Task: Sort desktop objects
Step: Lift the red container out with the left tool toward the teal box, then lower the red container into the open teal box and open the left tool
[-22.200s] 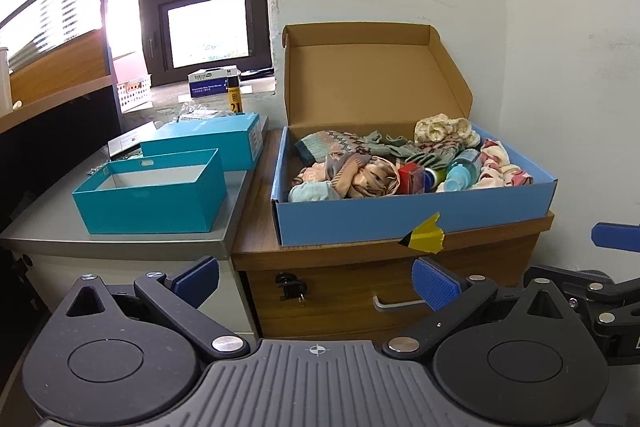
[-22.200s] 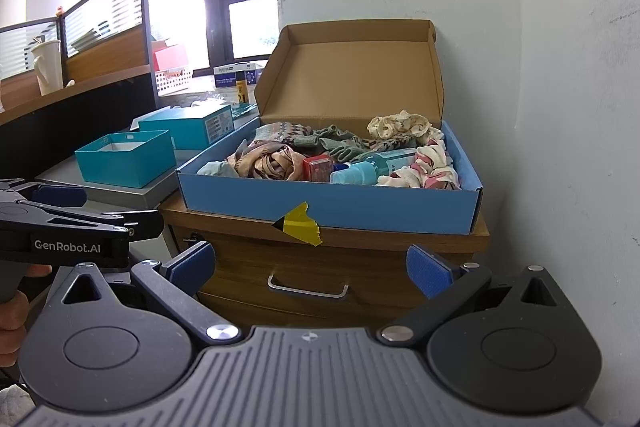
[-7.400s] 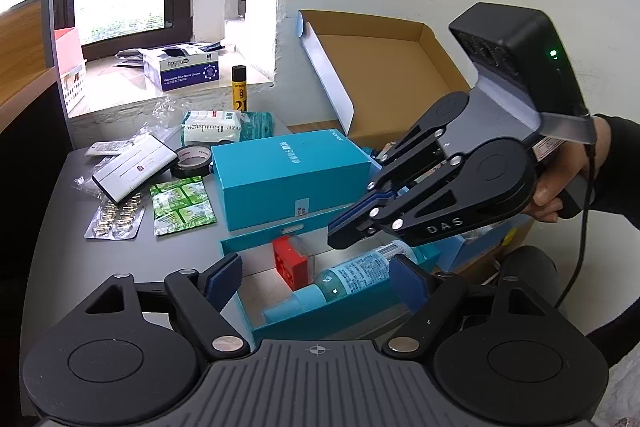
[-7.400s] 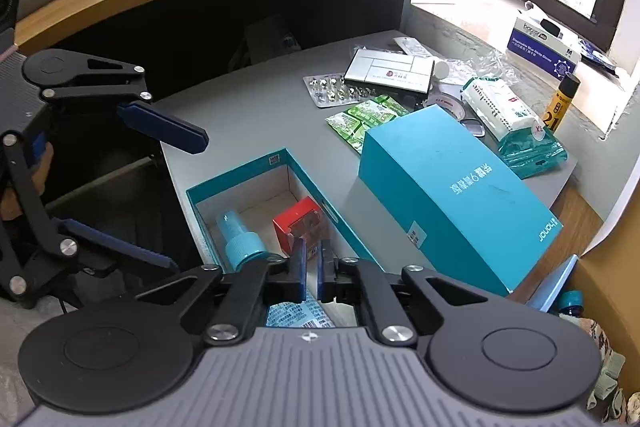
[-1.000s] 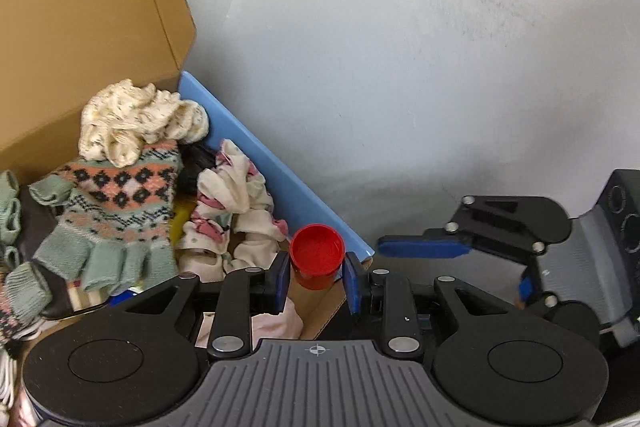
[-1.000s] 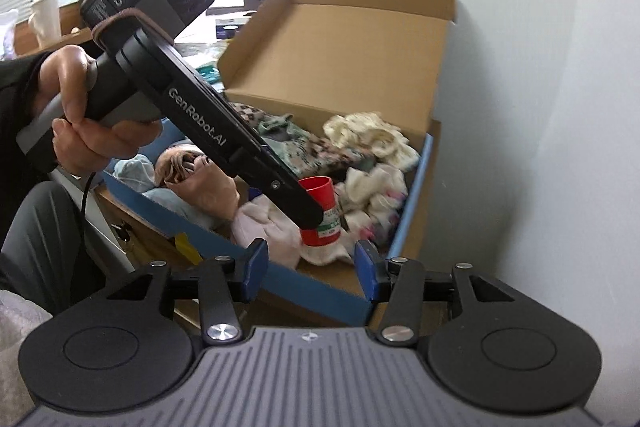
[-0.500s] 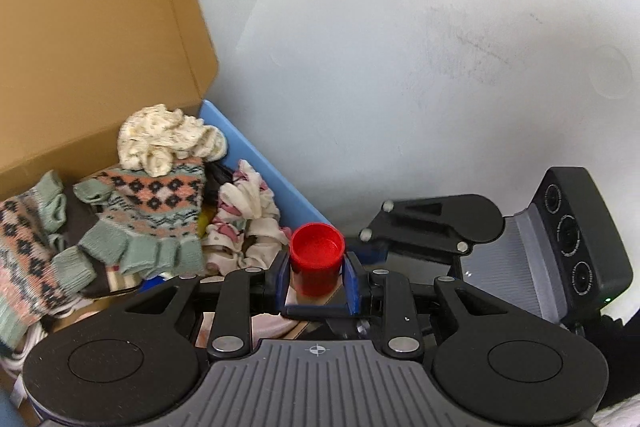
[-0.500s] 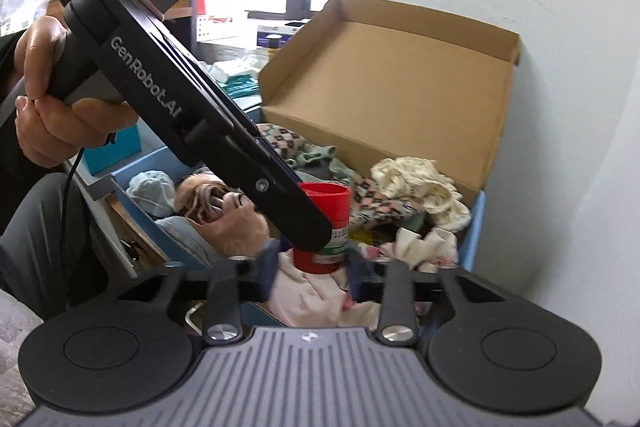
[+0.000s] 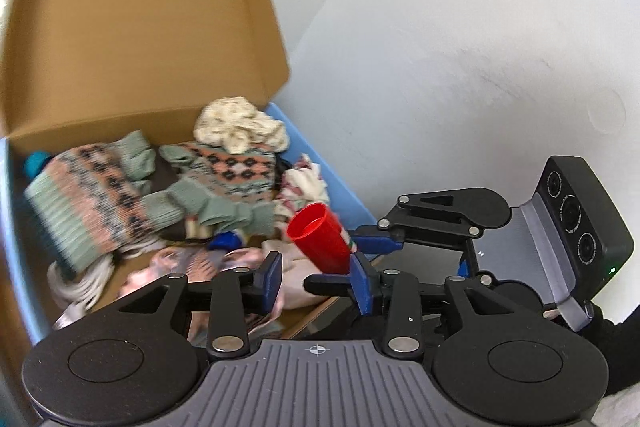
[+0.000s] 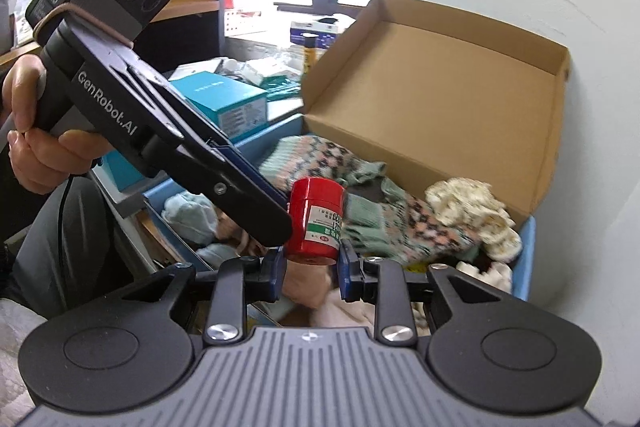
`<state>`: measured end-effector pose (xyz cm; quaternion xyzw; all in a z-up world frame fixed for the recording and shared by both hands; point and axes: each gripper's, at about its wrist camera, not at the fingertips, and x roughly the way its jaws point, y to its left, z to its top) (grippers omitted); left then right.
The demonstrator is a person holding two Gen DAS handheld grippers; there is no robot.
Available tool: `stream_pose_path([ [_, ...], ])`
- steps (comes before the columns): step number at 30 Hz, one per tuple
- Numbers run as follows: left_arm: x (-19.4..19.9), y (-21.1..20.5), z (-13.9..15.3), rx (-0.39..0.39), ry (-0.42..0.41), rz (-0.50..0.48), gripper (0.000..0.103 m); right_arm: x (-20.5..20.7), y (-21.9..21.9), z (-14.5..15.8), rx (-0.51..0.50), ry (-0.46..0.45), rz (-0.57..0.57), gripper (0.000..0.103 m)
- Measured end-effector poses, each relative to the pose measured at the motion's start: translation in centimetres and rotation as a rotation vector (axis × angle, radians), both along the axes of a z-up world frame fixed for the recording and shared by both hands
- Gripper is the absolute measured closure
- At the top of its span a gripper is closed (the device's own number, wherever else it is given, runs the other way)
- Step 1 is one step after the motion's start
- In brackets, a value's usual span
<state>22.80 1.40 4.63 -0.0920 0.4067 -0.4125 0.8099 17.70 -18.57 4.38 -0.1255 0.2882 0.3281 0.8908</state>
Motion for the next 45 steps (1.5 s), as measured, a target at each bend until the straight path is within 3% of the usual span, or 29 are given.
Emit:
stream_pose_path([
  [10,-1.8,6.3,0.1,-0.054,-0.018,0.101,0.062,0.1,5.4,1.2,-0.010,-0.024,0.110,0.072],
  [24,-5.2,15.6,0.9,-0.096,-0.047,0.271,0.062,0.8,15.3,2.3,-0.025,-0.045,0.366,0.072],
  [34,-7.4,22.0,0.1,-0.091,-0.051,0.402,0.062,2.1,23.5,2.0,-0.102,-0.046,0.565,0.072],
  [45,-7.5,26.1,-1.3,-0.097,-0.032,0.469,0.059,4.4,29.2,0.5,-0.188,0.009,0.647,0.072],
])
